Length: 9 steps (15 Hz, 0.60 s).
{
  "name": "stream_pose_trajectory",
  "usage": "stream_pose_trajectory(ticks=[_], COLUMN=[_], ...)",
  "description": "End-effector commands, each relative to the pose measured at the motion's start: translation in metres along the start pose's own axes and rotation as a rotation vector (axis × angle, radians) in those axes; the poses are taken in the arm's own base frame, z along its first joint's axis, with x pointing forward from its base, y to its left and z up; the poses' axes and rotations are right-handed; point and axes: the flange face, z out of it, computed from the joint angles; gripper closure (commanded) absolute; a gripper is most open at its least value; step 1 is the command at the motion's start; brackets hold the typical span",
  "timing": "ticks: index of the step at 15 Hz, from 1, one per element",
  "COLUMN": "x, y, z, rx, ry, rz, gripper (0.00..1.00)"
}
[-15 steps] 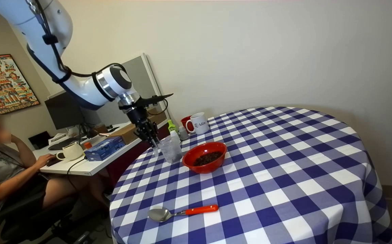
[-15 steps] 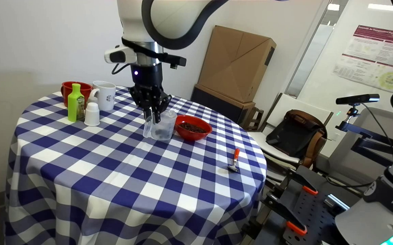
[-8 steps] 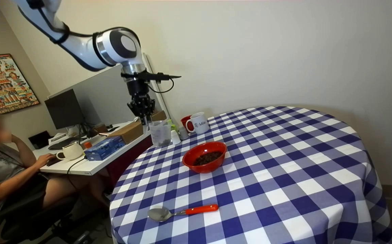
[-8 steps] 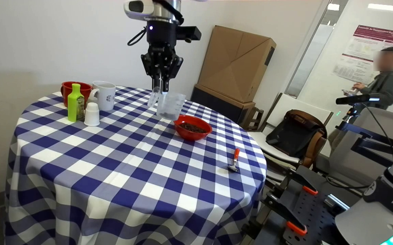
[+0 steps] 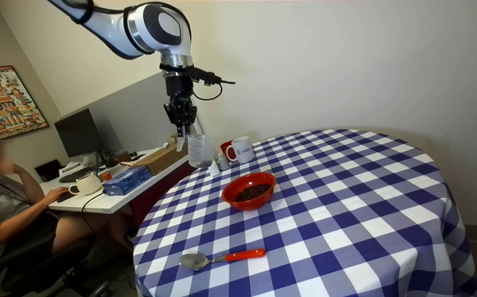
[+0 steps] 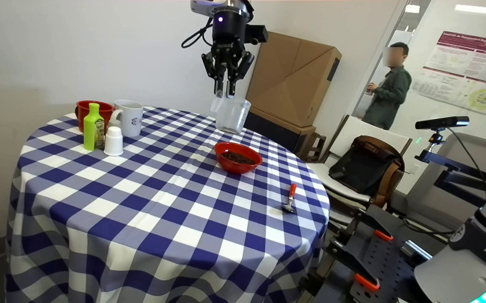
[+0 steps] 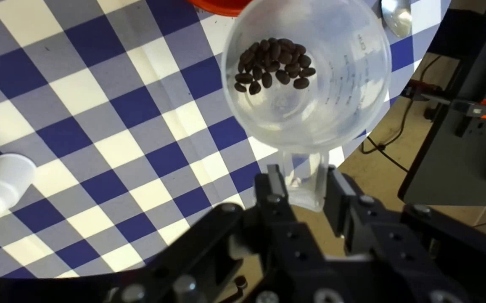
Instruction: Pour the contents in the clear jug into the red bowl
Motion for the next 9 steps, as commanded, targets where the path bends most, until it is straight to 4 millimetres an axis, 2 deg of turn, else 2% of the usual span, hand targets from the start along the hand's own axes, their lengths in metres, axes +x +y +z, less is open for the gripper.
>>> stream_pose_trajectory(ticks=[1,5,9], x=[-0.022,-0.06,-0.109], y=[-0.011,-0.021,-0.034], z=[-0.007,-0.007,-0.008], rx=[0.019,0.027,0.007], ry=[0.139,0.314,0.46], rz=[-0.093,-0.101,-0.024], gripper=[0.92,0.92,0.92])
